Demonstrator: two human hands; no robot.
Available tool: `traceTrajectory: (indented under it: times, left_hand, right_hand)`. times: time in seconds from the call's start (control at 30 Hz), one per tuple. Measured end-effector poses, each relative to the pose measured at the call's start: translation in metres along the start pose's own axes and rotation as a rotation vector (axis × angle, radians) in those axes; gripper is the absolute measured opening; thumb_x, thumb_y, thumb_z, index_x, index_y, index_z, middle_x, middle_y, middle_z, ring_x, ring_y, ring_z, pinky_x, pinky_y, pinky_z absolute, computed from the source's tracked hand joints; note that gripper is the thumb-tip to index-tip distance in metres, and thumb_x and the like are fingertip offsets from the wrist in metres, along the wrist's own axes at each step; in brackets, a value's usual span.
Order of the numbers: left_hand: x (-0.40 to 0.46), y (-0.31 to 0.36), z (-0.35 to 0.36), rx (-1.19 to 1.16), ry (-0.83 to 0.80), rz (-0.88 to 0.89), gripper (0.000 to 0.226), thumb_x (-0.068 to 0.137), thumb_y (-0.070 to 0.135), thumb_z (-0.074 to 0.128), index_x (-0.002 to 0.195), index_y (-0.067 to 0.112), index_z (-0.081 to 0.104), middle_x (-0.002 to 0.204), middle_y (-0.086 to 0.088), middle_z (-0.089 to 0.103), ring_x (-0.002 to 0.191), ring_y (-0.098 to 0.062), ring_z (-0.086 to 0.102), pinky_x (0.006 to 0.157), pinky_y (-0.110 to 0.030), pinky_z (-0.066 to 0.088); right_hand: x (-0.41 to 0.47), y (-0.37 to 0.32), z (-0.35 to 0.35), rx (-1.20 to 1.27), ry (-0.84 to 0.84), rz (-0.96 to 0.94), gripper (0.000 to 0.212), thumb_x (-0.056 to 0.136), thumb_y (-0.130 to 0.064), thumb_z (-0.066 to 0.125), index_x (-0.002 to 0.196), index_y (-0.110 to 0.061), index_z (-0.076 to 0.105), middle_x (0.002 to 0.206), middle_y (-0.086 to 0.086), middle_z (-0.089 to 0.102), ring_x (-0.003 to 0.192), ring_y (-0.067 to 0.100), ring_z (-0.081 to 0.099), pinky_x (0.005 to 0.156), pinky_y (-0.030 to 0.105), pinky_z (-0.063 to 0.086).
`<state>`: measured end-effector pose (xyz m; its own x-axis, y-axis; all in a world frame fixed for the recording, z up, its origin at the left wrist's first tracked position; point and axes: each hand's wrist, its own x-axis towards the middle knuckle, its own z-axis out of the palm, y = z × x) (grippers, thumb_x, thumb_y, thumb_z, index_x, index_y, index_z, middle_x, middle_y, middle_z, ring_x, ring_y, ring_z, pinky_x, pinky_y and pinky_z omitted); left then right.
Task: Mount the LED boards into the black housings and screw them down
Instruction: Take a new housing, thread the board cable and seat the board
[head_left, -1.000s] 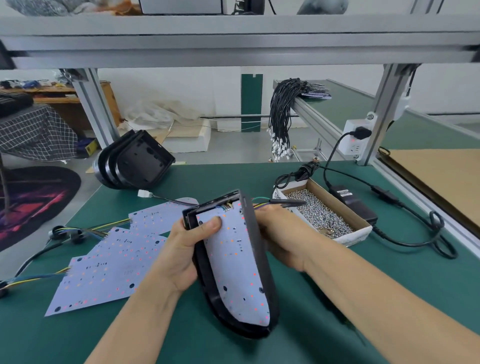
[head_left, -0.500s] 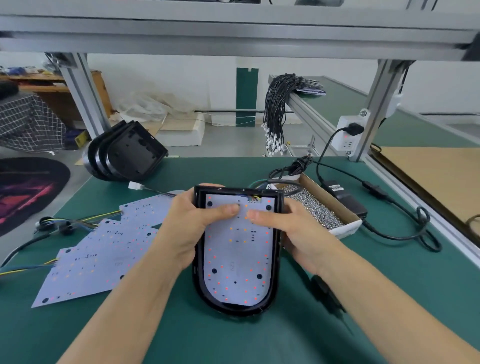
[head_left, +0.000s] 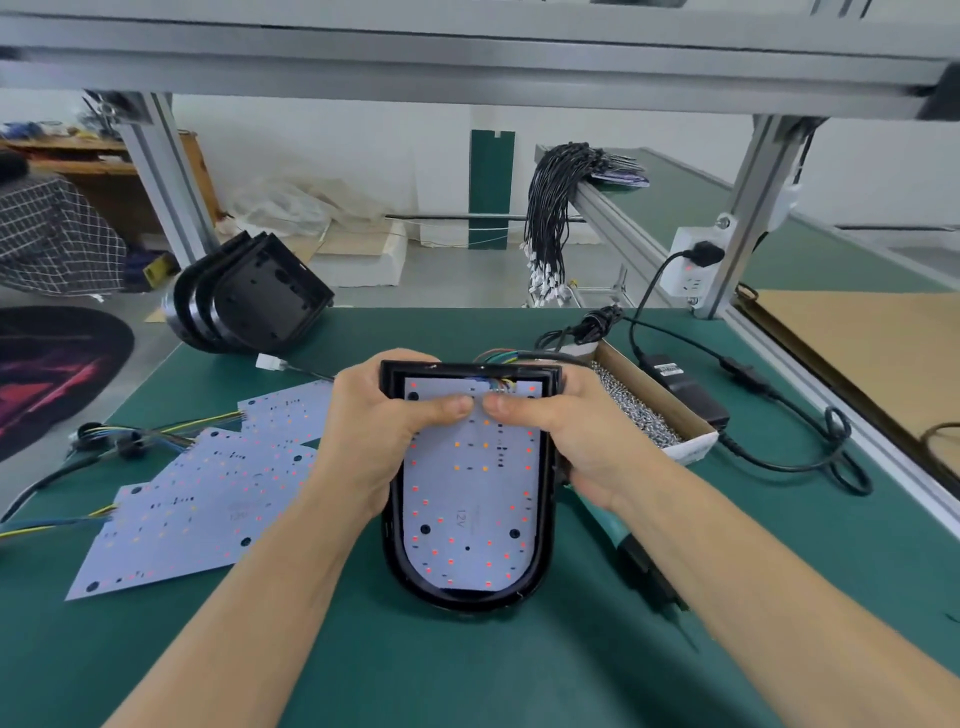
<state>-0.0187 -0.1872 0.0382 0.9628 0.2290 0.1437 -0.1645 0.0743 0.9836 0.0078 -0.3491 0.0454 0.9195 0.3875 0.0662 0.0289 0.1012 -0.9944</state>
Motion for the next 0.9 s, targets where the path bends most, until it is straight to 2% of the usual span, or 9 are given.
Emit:
traceTrajectory:
  times: [0.17,0.3,0.4,0.47,0.57,0.63,0.73,0.83,0.9]
  left_hand:
    - [-0.004,-0.004,-0.005,-0.022,-0.016,0.005,0.033,0.054,0.004,0.084,0.079,0.010,0.063,0.071,-0.004,0.068,0.063,-0.018,0.065,0.059,-0.028,0.056]
    - [0.003,-0.009,-0.005,-0.038,0.114,-0.029,0.025,0.058,0.007,0.083,0.076,0.006,0.065,0.070,-0.009,0.068,0.063,-0.023,0.065,0.061,-0.034,0.056]
    - [0.011,-0.014,0.000,-0.080,0.194,-0.130,0.017,0.069,-0.004,0.078,0.082,0.004,0.071,0.083,-0.012,0.074,0.073,-0.028,0.071,0.071,-0.040,0.059]
    - [0.014,-0.020,-0.001,-0.129,0.254,-0.256,0.013,0.074,-0.001,0.076,0.084,0.006,0.071,0.085,-0.012,0.074,0.072,-0.026,0.070,0.071,-0.041,0.060]
    - [0.010,-0.037,-0.013,-0.114,0.276,-0.413,0.008,0.078,0.003,0.074,0.084,0.007,0.070,0.082,-0.012,0.072,0.065,-0.022,0.068,0.070,-0.042,0.059]
    - [0.003,-0.047,-0.019,-0.097,0.255,-0.477,0.013,0.078,0.005,0.074,0.091,0.006,0.071,0.092,-0.015,0.072,0.079,-0.027,0.068,0.082,-0.047,0.056]
    - [-0.006,-0.057,-0.019,-0.041,0.239,-0.465,0.012,0.077,0.005,0.076,0.087,0.008,0.072,0.085,-0.010,0.073,0.074,-0.024,0.067,0.076,-0.039,0.057]
    - [-0.006,-0.062,-0.013,0.029,0.336,-0.407,0.015,0.075,0.007,0.078,0.086,0.004,0.068,0.075,-0.008,0.068,0.061,-0.021,0.062,0.060,-0.028,0.054]
    - [-0.003,-0.064,-0.011,0.087,0.372,-0.384,0.017,0.074,0.010,0.080,0.083,0.005,0.067,0.072,-0.007,0.068,0.058,-0.021,0.061,0.055,-0.025,0.050]
  right_hand:
    - [0.009,-0.002,0.003,0.047,-0.042,0.102,0.015,0.080,0.006,0.067,0.088,-0.005,0.072,0.089,0.010,0.074,0.081,0.023,0.071,0.078,0.033,0.059]
    - [0.022,0.001,0.010,0.029,-0.040,0.171,0.020,0.080,0.009,0.065,0.085,-0.008,0.071,0.083,0.008,0.074,0.074,0.023,0.071,0.076,0.036,0.058]
    - [0.027,0.008,0.009,0.082,-0.044,0.311,0.007,0.086,-0.005,0.066,0.091,-0.008,0.070,0.088,0.009,0.074,0.072,0.021,0.070,0.073,0.034,0.058]
    - [0.025,0.013,-0.001,0.033,-0.008,0.374,0.018,0.088,-0.025,0.066,0.098,-0.010,0.068,0.091,0.007,0.073,0.071,0.018,0.069,0.068,0.028,0.058]
    - [0.003,0.016,-0.031,-0.273,0.159,0.317,0.038,0.088,-0.053,0.056,0.090,-0.016,0.065,0.081,-0.003,0.066,0.066,0.010,0.059,0.063,0.020,0.049]
    - [-0.020,0.019,-0.057,-0.841,0.148,0.216,0.032,0.086,-0.053,0.059,0.079,-0.021,0.061,0.076,-0.011,0.060,0.069,0.008,0.054,0.063,0.018,0.041]
    - [-0.053,0.024,-0.073,-1.388,0.072,0.312,0.035,0.076,-0.054,0.066,0.098,-0.029,0.053,0.094,-0.011,0.057,0.088,0.014,0.054,0.074,0.029,0.044]
    - [-0.061,0.027,-0.068,-1.474,0.056,0.402,0.055,0.068,-0.065,0.064,0.103,-0.026,0.046,0.092,-0.008,0.050,0.086,0.019,0.050,0.070,0.032,0.042]
    - [-0.052,0.028,-0.061,-1.402,0.052,0.423,0.054,0.071,-0.062,0.065,0.104,-0.022,0.048,0.090,-0.006,0.051,0.085,0.020,0.052,0.070,0.032,0.044]
